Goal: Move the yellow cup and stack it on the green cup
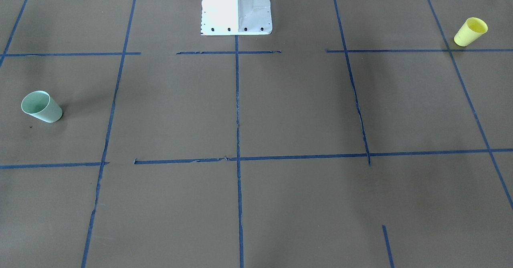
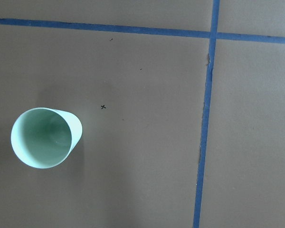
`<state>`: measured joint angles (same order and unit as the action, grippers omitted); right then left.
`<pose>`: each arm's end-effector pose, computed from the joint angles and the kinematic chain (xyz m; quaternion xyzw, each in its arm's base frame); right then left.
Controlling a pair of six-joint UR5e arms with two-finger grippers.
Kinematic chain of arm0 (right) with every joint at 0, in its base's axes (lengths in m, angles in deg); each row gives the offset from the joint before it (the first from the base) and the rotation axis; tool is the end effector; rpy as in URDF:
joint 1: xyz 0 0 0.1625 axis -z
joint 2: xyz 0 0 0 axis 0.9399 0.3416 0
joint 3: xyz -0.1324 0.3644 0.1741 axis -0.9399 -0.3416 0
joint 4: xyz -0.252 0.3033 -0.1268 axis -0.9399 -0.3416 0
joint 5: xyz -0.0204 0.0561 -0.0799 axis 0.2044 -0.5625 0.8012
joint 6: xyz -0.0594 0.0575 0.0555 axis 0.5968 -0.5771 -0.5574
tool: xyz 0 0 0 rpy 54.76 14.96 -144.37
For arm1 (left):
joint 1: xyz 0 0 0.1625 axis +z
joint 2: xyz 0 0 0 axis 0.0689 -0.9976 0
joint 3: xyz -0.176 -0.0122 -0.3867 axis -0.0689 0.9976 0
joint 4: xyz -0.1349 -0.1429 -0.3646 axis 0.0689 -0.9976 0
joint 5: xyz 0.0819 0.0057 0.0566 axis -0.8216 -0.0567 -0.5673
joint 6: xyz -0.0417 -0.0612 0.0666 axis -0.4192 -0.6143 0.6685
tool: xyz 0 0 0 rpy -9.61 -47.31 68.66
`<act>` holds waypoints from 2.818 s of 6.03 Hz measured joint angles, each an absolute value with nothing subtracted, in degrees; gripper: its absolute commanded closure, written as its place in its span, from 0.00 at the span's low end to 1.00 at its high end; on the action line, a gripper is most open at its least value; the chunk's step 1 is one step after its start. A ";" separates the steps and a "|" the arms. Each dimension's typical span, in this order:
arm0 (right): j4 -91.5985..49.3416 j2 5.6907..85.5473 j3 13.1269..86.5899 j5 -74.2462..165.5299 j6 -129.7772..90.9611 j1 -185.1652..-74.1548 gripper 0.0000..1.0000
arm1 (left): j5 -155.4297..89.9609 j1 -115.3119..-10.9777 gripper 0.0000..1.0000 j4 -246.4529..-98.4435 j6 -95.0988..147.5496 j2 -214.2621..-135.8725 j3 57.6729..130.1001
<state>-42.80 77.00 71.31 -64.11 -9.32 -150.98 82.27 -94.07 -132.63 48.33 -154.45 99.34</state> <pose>0.0011 -0.4102 0.5546 -0.0108 -0.3662 -0.0365 0.9297 -0.0620 -0.4717 0.6326 -0.0393 0.3975 0.0300 0.9163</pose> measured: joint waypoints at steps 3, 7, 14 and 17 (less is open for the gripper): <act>-43.24 74.95 71.20 -64.56 -9.33 -152.53 0.00 | 81.61 -94.06 0.00 -136.72 48.85 -152.84 98.79; -42.84 77.14 71.63 -66.86 -9.07 -152.70 0.00 | 81.82 -92.48 0.00 -137.32 49.09 -150.06 106.19; -41.74 76.74 70.49 -69.29 -9.04 -151.96 0.00 | 68.51 -69.65 0.00 -141.21 -7.83 -148.69 113.54; -33.89 76.63 65.28 -69.02 -9.09 -150.81 0.00 | 52.51 -61.94 0.00 -141.21 -31.08 -144.47 114.94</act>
